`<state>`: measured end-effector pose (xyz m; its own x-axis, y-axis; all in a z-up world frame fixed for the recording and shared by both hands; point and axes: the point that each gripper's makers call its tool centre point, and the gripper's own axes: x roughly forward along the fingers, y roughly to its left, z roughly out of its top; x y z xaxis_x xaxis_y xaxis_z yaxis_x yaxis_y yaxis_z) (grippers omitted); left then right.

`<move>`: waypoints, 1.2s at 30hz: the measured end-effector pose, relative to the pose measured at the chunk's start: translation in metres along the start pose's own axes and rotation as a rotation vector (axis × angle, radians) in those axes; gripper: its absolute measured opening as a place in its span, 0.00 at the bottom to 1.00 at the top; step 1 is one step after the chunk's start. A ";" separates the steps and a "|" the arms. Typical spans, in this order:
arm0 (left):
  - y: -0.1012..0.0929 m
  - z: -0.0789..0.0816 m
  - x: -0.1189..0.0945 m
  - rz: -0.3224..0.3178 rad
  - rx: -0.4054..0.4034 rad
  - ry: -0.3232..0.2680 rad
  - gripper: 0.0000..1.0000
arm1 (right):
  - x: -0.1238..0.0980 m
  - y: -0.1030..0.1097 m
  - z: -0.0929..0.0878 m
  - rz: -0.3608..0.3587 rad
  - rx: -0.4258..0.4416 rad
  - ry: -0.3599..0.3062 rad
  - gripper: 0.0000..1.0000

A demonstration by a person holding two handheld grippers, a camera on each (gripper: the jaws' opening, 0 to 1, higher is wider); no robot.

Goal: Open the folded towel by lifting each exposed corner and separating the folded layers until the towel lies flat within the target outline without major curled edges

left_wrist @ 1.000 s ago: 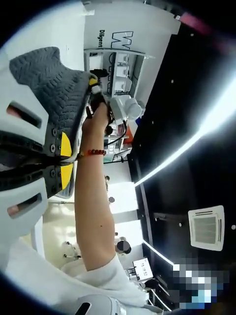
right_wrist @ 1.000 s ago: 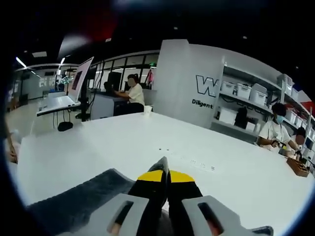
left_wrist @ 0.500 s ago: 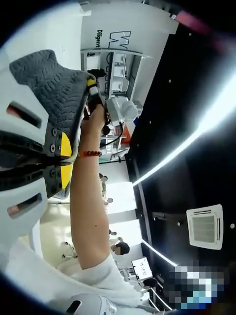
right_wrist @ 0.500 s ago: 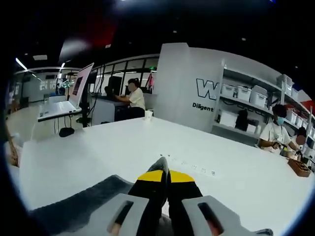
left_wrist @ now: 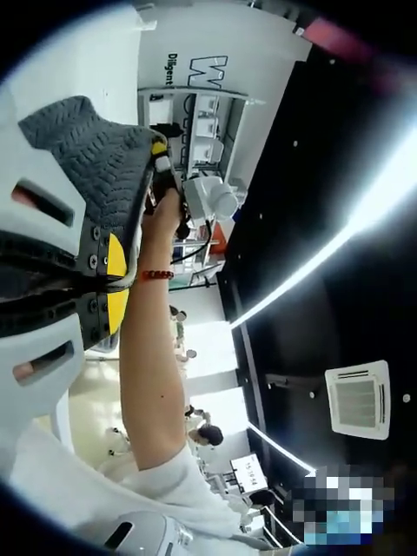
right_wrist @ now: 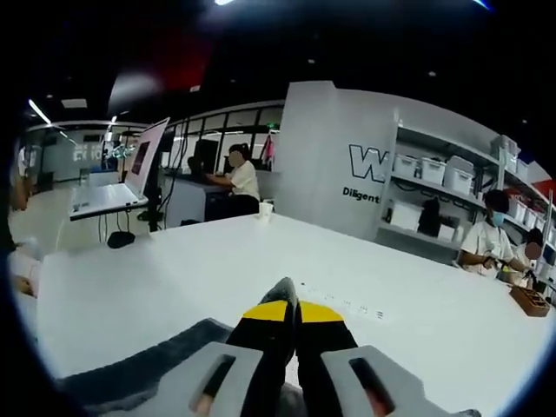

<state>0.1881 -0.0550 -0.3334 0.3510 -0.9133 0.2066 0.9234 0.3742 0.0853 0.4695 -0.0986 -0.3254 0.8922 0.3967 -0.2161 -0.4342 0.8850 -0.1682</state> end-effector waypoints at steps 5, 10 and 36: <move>0.004 0.005 -0.005 0.010 -0.008 -0.019 0.00 | 0.001 0.003 0.005 0.000 -0.013 -0.007 0.00; 0.006 0.008 -0.008 0.013 -0.001 -0.025 0.00 | 0.002 0.006 0.011 0.012 -0.009 -0.018 0.00; 0.017 0.024 -0.030 0.027 -0.016 -0.071 0.00 | 0.009 0.017 0.042 0.026 -0.045 -0.062 0.00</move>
<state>0.1894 -0.0173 -0.3145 0.3645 -0.8890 0.2773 0.9163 0.3955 0.0635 0.4752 -0.0696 -0.2896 0.8858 0.4353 -0.1611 -0.4615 0.8627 -0.2066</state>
